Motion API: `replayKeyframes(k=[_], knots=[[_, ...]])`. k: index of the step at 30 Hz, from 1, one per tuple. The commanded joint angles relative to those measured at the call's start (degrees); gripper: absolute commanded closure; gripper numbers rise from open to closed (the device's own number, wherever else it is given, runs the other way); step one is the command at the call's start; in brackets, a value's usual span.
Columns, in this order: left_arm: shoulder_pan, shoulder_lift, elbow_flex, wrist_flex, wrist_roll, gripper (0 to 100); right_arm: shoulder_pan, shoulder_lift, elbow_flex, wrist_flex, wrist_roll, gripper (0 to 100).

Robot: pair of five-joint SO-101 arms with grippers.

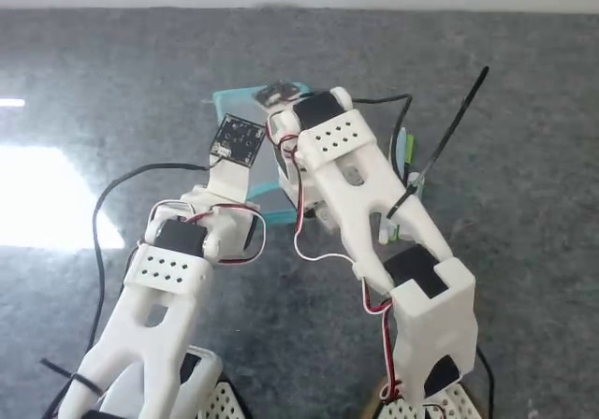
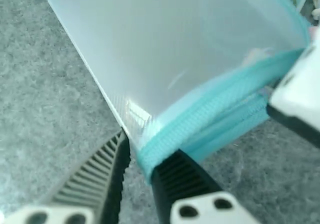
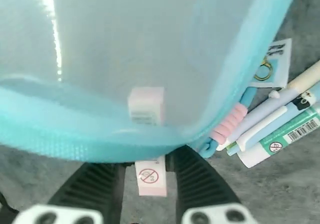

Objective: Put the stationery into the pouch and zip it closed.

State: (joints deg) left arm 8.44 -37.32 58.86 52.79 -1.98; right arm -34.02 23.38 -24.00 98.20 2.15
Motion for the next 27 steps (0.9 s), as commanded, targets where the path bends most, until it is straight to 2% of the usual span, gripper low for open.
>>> replayKeyframes(k=[1,14,17,19,21,23,27], knots=[[0.88,0.18,0.22,0.0,-0.53,99,-1.36,-1.01,-7.12,-2.95,-4.66,98.8],[1.23,0.09,0.4,0.0,-0.53,99,-0.4,-0.92,-9.23,-17.89,-13.54,98.6],[1.23,0.09,0.4,0.0,-0.53,99,-1.1,-0.92,-9.23,-19.3,-14.59,93.8],[1.23,0.09,0.4,0.0,-0.53,99,-1.36,-0.92,-9.32,-19.56,-19.96,88.0],[0.88,-0.09,0.4,0.0,-0.53,99,-1.19,-0.92,-9.49,-19.56,-29.45,83.8],[0.7,-0.35,0.4,0.0,-0.53,99,-0.22,-0.92,-9.49,-19.12,-38.68,84.5],[-0.44,-0.35,0.31,-0.44,-0.53,99,0.4,-0.92,-9.41,-19.03,-43.6,85.0]])
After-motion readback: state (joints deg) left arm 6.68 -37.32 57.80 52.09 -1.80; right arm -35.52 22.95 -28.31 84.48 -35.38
